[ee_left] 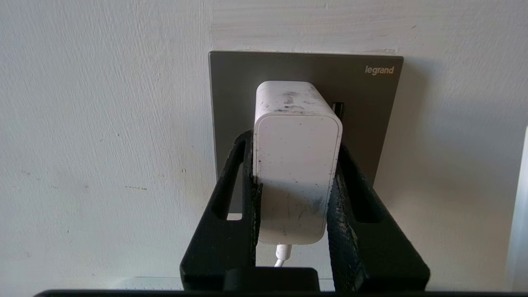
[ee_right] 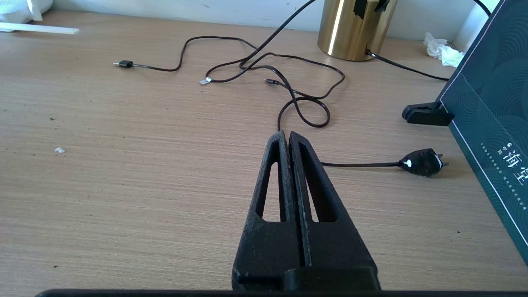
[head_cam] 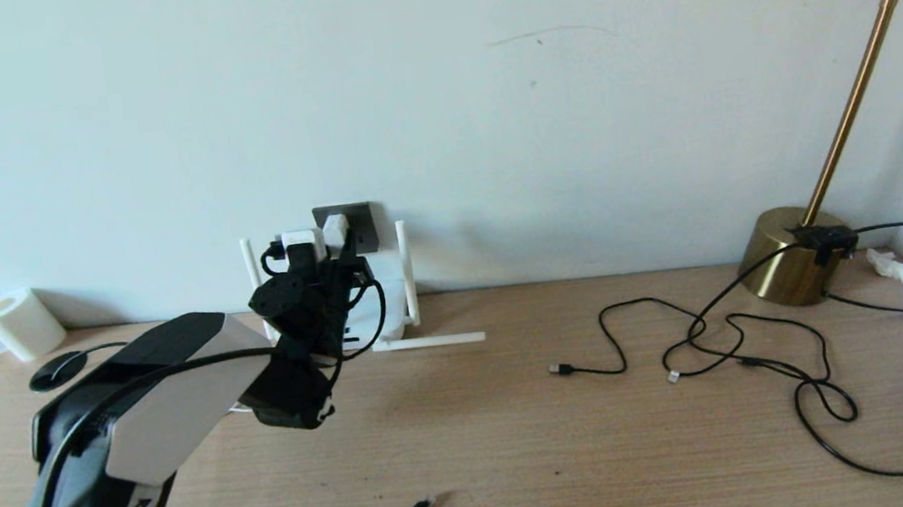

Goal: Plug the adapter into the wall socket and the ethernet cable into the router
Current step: Plug plug into socket

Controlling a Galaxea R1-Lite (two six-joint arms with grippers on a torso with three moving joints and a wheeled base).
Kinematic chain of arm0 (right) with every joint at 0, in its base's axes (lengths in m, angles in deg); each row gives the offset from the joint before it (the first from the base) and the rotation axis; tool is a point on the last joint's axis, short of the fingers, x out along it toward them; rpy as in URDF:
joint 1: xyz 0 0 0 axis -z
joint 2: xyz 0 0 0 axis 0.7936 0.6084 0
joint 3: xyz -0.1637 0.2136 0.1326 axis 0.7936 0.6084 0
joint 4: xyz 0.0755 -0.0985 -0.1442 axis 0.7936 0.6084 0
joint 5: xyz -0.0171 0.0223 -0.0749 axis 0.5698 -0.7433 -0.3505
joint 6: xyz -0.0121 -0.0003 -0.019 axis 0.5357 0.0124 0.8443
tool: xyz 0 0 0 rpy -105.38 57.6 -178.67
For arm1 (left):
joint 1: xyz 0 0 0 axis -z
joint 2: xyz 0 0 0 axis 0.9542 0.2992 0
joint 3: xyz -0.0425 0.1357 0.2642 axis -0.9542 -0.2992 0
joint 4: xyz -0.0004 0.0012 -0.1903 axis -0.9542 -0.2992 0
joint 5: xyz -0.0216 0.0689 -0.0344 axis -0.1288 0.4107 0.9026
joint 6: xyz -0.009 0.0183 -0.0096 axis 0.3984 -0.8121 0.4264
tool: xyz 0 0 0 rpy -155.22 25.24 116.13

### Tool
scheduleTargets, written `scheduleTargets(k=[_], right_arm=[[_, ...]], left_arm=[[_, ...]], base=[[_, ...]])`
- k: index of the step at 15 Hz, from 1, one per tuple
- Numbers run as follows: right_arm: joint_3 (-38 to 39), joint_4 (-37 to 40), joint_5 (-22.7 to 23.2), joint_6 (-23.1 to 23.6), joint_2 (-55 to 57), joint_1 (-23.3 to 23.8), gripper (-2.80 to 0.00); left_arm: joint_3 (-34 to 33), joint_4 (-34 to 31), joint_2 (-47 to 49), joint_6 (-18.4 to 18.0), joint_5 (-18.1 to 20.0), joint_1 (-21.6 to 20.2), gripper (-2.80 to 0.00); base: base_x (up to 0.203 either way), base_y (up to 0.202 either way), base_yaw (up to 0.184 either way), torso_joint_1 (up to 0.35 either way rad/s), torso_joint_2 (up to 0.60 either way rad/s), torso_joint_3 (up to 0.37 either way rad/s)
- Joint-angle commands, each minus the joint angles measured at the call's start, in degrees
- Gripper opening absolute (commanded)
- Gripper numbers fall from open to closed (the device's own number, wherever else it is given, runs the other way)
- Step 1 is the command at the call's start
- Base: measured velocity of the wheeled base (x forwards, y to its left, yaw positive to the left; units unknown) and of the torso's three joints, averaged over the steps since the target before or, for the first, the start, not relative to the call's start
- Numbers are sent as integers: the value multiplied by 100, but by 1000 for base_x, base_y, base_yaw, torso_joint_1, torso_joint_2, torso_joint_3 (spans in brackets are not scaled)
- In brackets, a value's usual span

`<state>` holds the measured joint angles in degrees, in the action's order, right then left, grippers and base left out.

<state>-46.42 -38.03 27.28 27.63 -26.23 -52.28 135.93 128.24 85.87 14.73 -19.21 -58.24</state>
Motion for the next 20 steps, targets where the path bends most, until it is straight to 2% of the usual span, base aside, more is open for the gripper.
scheduleTargets(k=[1,10,11,20], right_arm=[[0,-2,2,5,9,2,-280],[0,-2,2,5,9,-4,-280],[0,-2,2,5,9,2,-280],[0,-2,2,5,9,2,-280]], left_arm=[[-14,18,69,-3,-19,-11,-280],[-5,18,104,6,-19,-46,-280],[-5,18,87,6,-19,-46,0],[4,18,-147,54,-54,-29,0]], base=[[0,0,0,0,0,0],[0,0,0,0,0,0],[0,0,0,0,0,0],[0,0,0,0,0,0]])
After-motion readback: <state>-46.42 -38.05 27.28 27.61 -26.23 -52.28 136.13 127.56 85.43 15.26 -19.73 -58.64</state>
